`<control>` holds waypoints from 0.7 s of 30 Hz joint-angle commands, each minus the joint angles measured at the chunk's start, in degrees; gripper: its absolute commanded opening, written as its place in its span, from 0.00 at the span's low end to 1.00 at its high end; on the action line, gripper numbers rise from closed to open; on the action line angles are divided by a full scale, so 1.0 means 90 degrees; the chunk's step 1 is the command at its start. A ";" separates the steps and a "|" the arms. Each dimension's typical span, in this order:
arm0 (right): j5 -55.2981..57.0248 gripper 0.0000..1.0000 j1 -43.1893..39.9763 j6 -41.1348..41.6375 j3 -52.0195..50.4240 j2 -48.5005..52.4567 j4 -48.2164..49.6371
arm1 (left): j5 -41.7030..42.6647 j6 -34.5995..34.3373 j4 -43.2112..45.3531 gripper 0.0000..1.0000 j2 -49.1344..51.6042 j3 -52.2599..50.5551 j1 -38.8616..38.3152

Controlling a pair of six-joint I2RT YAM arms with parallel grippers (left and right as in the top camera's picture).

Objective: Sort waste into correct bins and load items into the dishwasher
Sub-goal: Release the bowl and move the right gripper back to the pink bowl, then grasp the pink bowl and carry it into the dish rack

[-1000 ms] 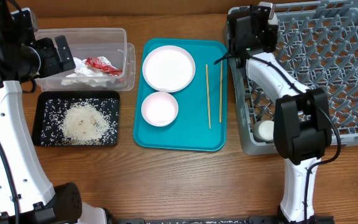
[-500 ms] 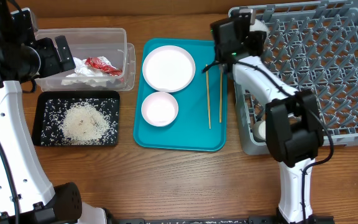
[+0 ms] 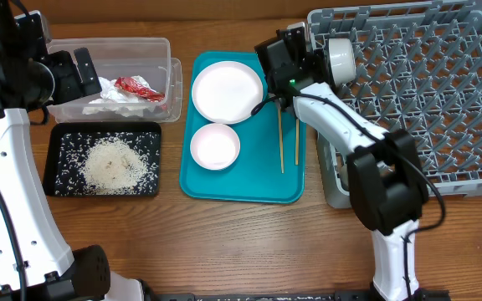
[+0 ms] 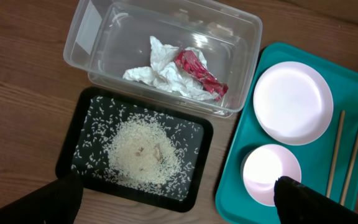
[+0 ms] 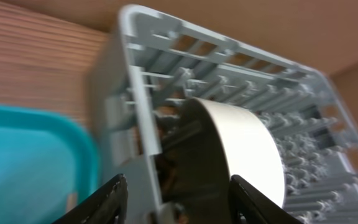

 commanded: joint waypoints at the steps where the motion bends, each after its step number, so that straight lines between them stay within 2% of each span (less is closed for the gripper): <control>1: -0.2293 0.58 -0.0010 0.0347 0.0061 -0.1105 -0.0454 | -0.0039 0.0005 0.0029 1.00 0.0036 -0.0002 -0.0005; 4: -0.4561 0.64 -0.0010 0.0665 0.0058 -0.1511 -0.1129 | -0.0039 0.0005 0.0029 1.00 0.0036 -0.0002 -0.0005; 6: -0.6001 0.64 -0.0010 0.0823 0.0058 -0.1586 -0.1511 | -0.0039 0.0005 0.0029 1.00 0.0036 -0.0002 -0.0005; 8: -0.6885 0.60 0.0032 0.1078 0.0027 -0.1540 -0.1860 | -0.0036 0.0005 0.0029 1.00 0.0036 -0.0002 -0.0005; 11: -0.7065 0.58 0.0262 0.1139 -0.0177 -0.1360 -0.2242 | -0.0039 0.0005 0.0029 1.00 0.0036 -0.0002 -0.0005; 17: -0.7050 0.54 0.0719 0.1598 -0.0716 -0.0998 -0.2212 | -0.0039 0.0005 0.0029 1.00 0.0036 -0.0002 -0.0005; 21: -0.6926 0.51 0.0933 0.1596 -0.1008 -0.0775 -0.2084 | -0.0039 0.0005 0.0029 1.00 0.0036 -0.0002 -0.0005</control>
